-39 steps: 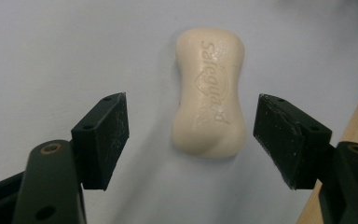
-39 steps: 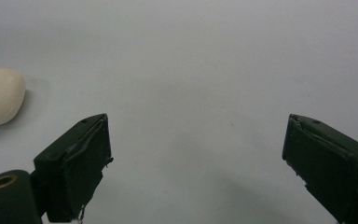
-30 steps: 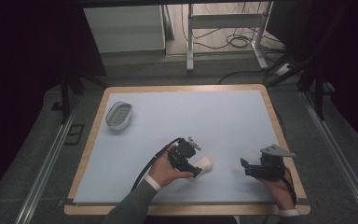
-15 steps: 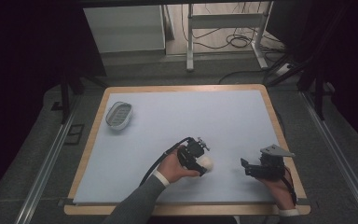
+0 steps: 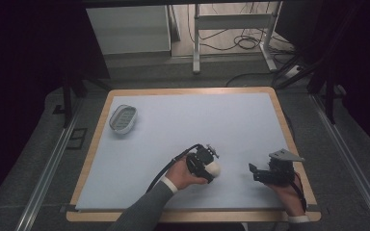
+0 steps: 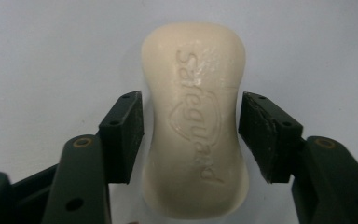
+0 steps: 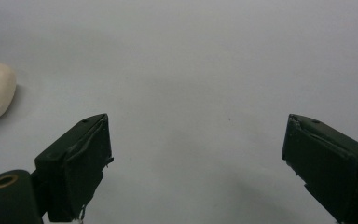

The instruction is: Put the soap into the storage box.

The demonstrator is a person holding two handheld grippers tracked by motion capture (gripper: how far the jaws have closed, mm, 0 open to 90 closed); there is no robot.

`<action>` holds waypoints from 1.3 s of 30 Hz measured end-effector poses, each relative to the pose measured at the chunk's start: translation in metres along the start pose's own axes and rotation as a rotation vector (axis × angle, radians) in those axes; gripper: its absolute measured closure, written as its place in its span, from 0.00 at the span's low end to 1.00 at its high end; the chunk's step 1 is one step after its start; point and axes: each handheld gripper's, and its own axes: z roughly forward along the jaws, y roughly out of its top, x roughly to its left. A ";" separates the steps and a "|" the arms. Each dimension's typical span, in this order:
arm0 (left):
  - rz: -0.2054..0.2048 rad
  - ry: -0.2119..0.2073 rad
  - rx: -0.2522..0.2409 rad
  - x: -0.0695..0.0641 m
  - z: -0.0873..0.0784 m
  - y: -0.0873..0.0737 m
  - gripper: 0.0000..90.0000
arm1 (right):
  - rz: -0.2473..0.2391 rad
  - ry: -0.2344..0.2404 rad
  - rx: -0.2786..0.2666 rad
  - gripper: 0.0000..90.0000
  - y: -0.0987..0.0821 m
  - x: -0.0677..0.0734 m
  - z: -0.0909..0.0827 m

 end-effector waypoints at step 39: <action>0.024 -0.005 0.008 0.010 -0.001 -0.003 0.53 | 0.002 -0.009 0.004 0.09 -0.001 -0.002 0.000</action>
